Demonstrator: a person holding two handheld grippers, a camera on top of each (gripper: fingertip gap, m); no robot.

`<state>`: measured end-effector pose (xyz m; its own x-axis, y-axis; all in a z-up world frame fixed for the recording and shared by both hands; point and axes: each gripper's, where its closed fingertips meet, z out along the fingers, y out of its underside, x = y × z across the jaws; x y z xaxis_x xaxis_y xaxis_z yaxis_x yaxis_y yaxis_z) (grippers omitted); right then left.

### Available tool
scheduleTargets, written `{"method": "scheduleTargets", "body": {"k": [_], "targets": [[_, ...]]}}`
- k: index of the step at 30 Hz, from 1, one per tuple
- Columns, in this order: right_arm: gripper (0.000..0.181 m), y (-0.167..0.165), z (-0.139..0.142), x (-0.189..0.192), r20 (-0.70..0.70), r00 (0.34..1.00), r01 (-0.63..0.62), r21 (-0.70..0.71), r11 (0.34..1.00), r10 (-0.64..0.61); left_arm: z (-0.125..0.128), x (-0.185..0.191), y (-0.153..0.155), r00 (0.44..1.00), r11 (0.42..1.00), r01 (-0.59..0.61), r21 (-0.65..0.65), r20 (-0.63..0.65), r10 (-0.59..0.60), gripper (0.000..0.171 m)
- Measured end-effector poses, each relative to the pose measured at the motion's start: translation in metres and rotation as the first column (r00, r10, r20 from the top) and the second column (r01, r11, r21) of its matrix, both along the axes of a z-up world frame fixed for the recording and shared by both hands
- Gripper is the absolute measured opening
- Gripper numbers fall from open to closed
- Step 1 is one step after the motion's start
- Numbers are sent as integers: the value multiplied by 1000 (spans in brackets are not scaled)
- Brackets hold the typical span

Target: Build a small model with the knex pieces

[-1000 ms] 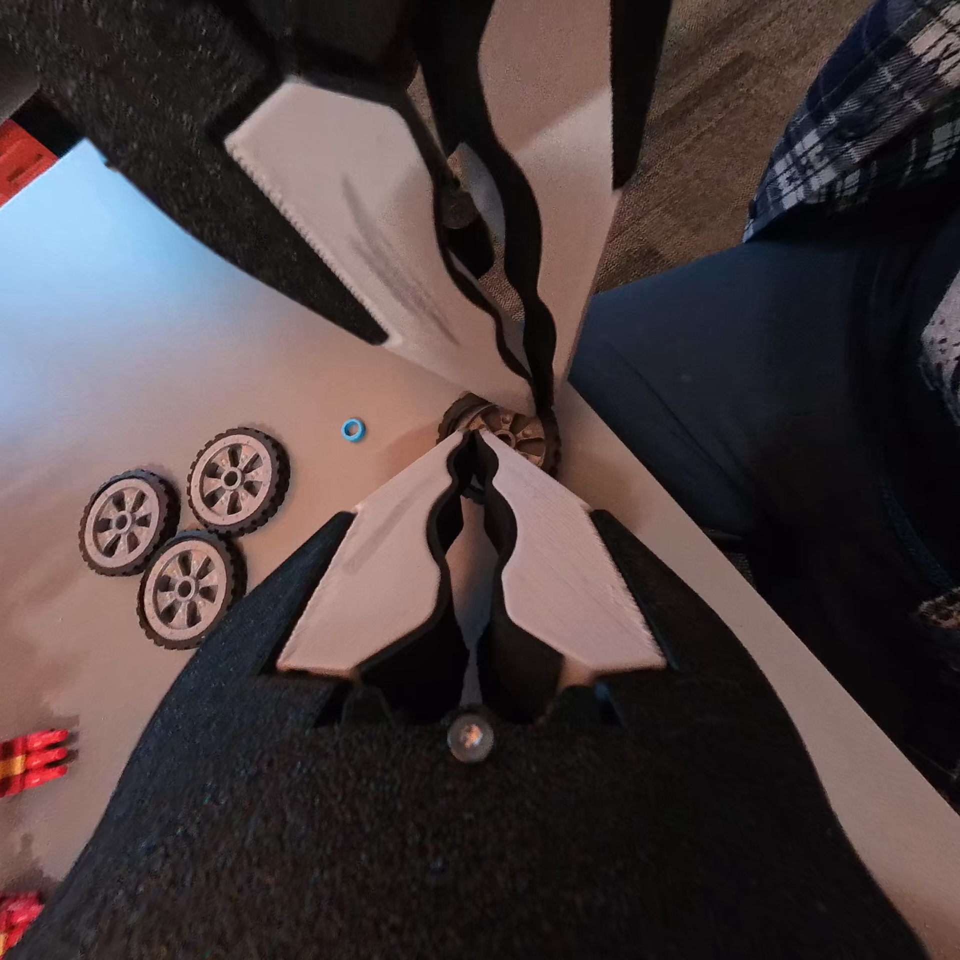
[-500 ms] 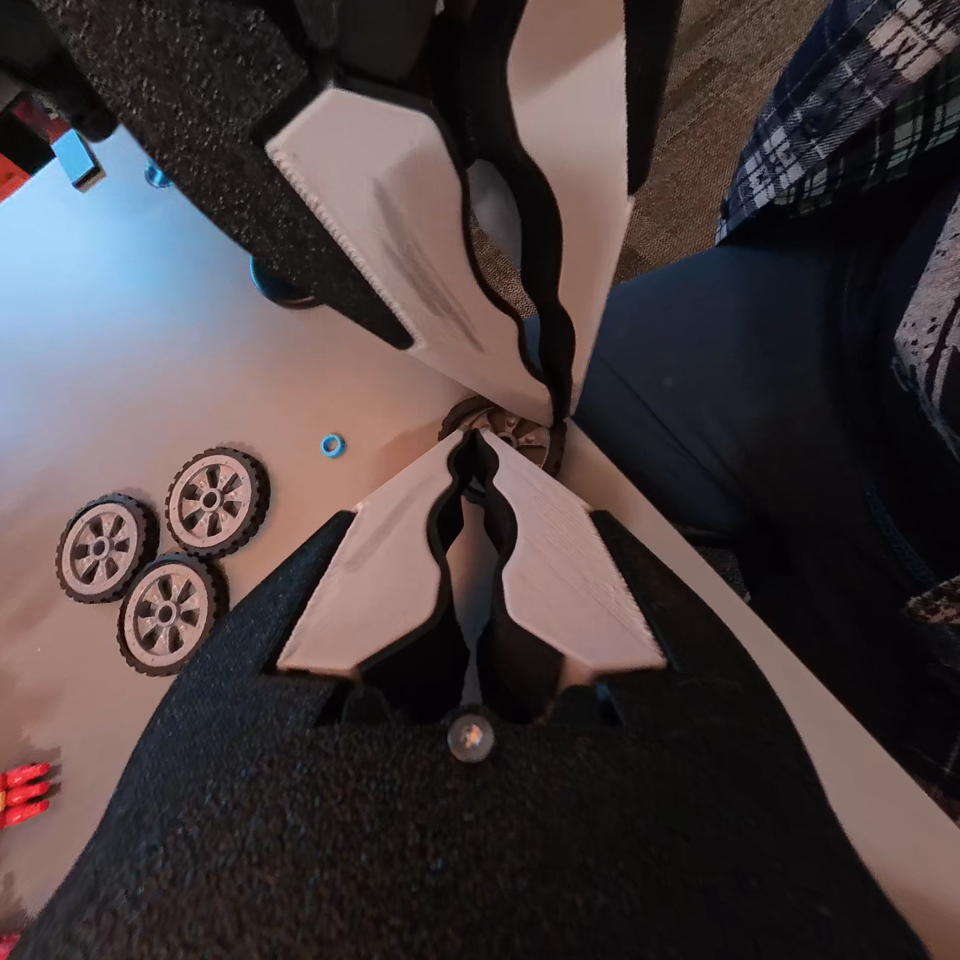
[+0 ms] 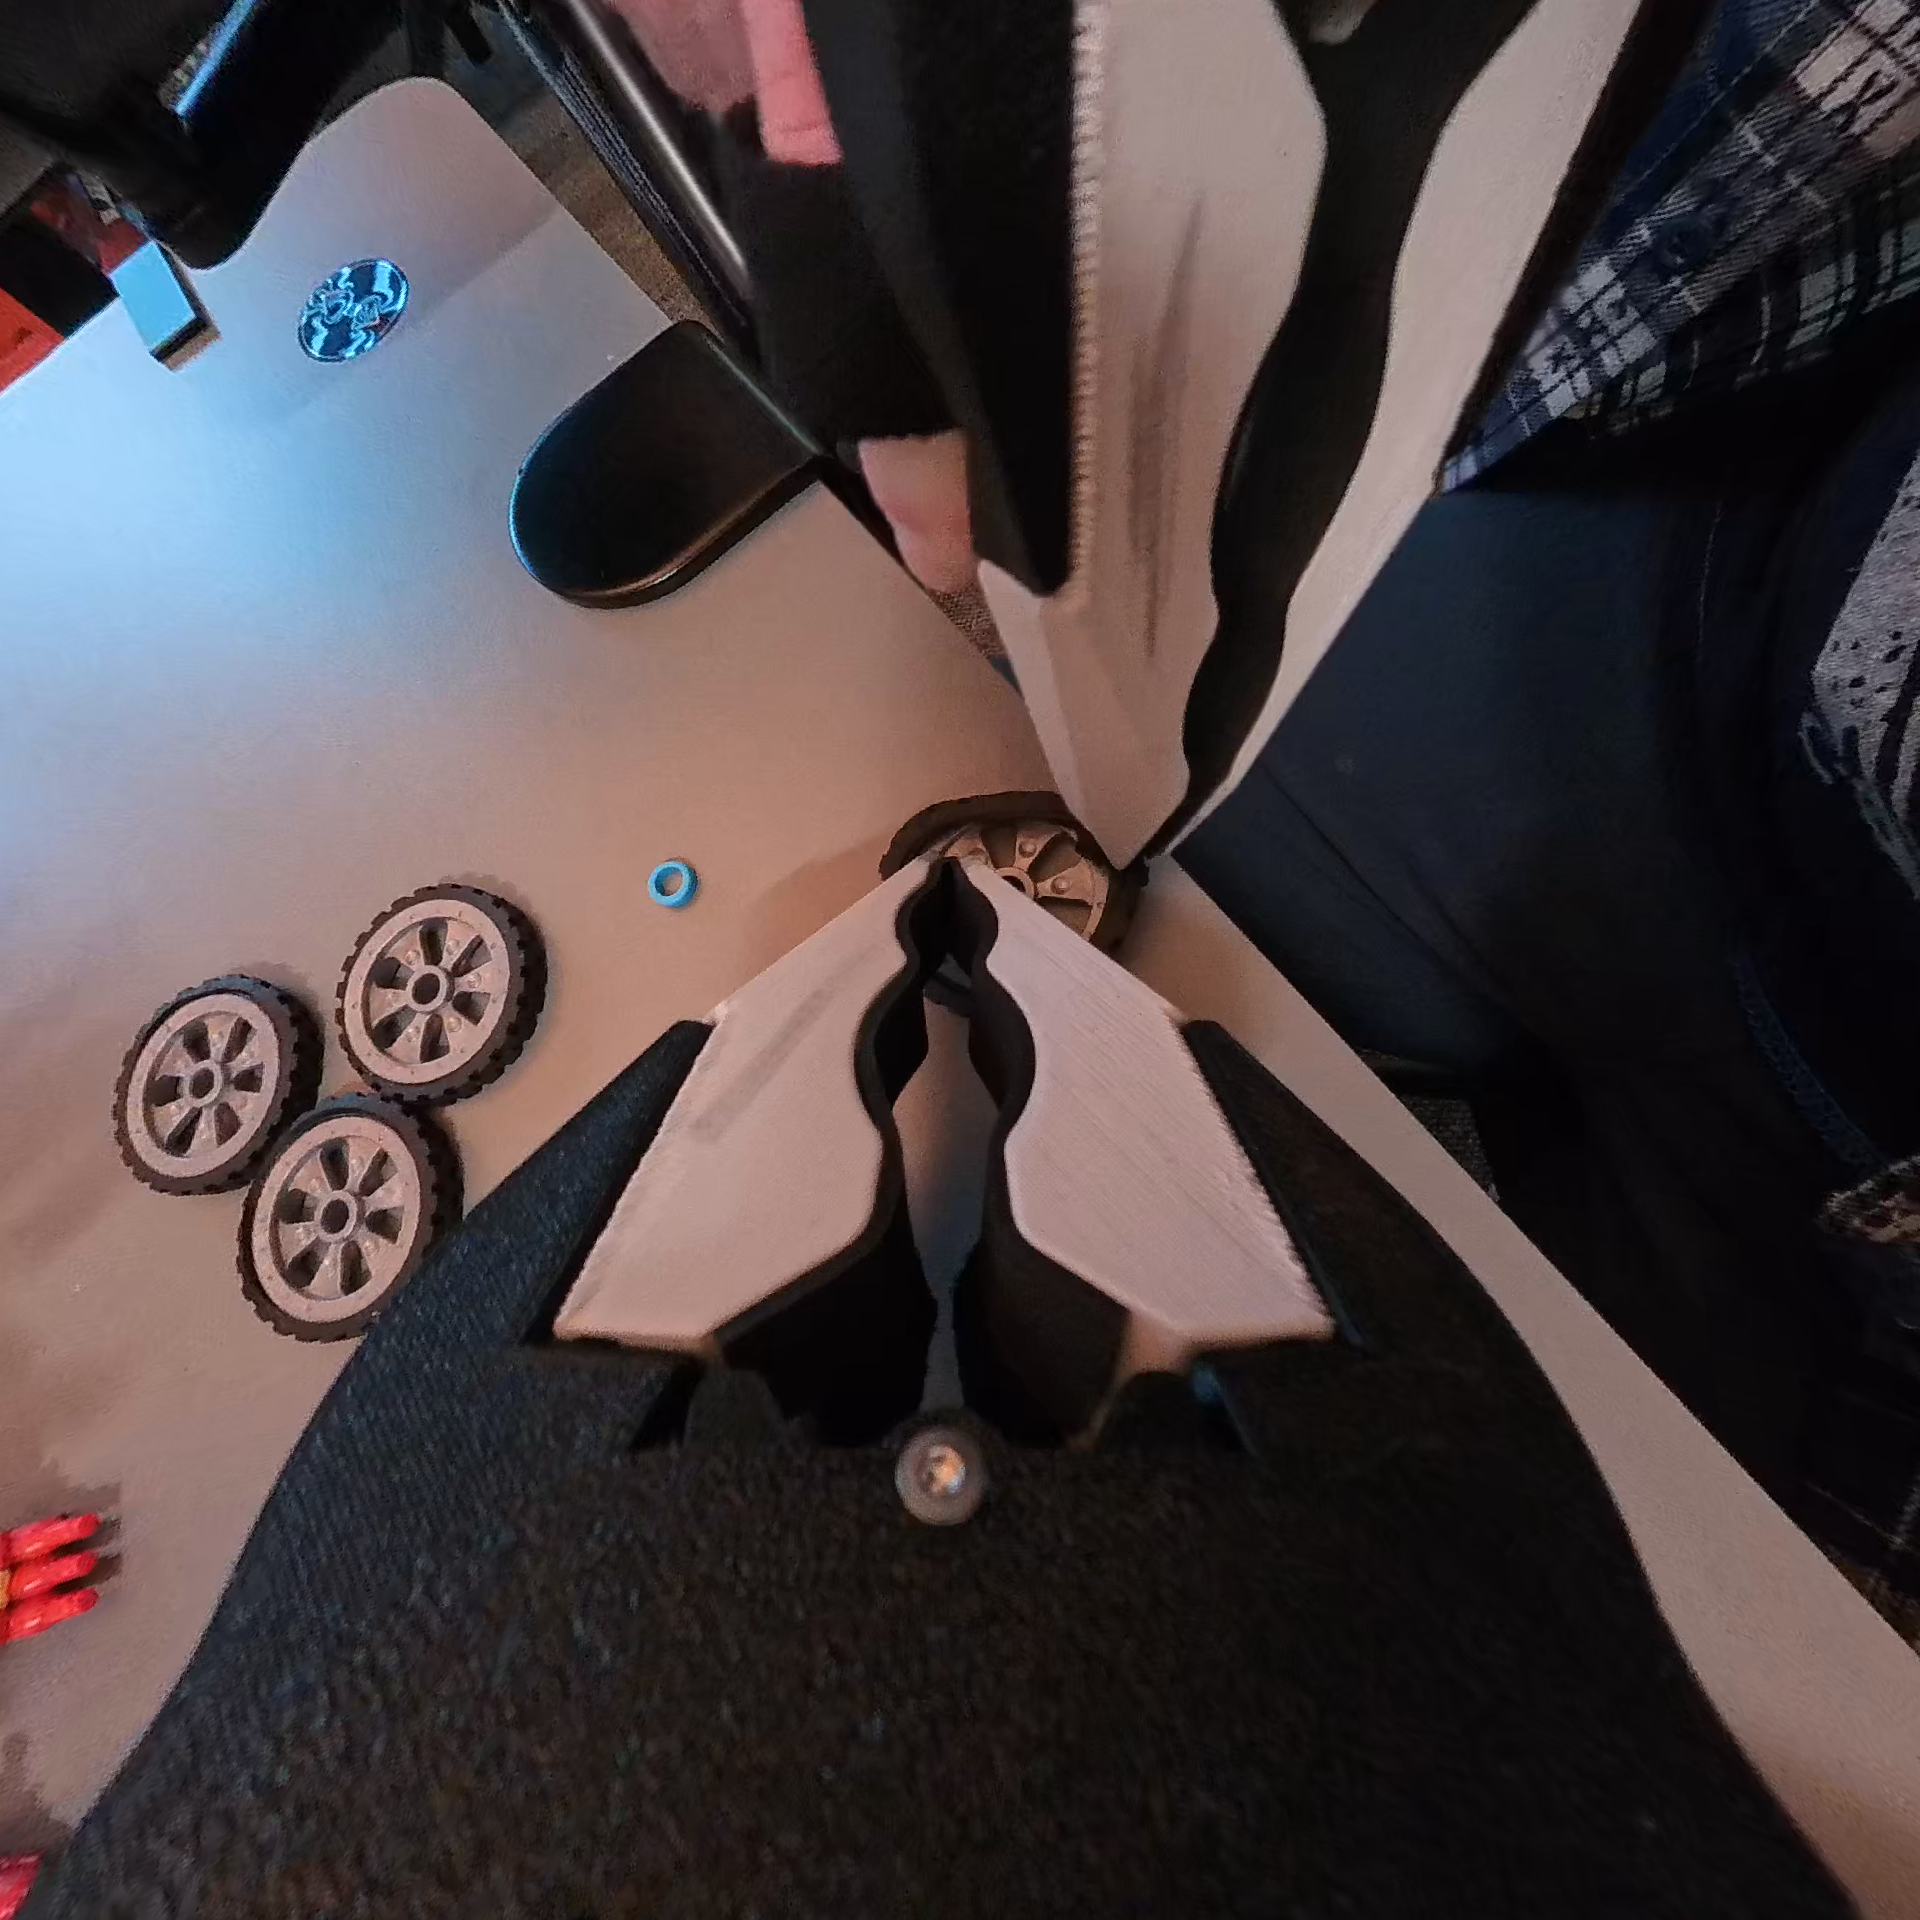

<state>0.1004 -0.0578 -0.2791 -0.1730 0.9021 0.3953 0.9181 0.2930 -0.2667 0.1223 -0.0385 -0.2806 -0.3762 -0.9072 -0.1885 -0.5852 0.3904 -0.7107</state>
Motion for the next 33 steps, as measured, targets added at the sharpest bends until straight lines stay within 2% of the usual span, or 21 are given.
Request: {"method": "scheduleTargets", "body": {"k": [1, 8, 15, 21, 28, 33], "targets": [[0, 0, 0, -1, 0, 1000, 6, 31, 1000, -6, 0, 0, 0, 1000, 1000, -2, 0, 0, 2, 0], [0, 5, -3, -6, 7, 999, 42, 243, 969, -45, 1, 0, 3, 1000, 1000, -22, -4, 1, 22, 0], [0, 7, -4, -9, -26, 994, 110, 358, 927, -108, 1, 1, 5, 999, 999, -33, -8, 1, 33, 0], [0, 8, -2, -7, -23, 992, 129, 307, 943, -127, 1, 1, 7, 999, 999, -44, -2, 3, 44, 0], [3, 28, 0, 16, -30, 978, 205, 294, 933, -205, 1, -6, 25, 977, 977, -210, 38, -21, 211, 0], [0, 57, -2, 27, -12, 966, 250, 316, 915, -259, 1, -15, 41, 921, 919, -384, 91, -35, 388, 0]]}}
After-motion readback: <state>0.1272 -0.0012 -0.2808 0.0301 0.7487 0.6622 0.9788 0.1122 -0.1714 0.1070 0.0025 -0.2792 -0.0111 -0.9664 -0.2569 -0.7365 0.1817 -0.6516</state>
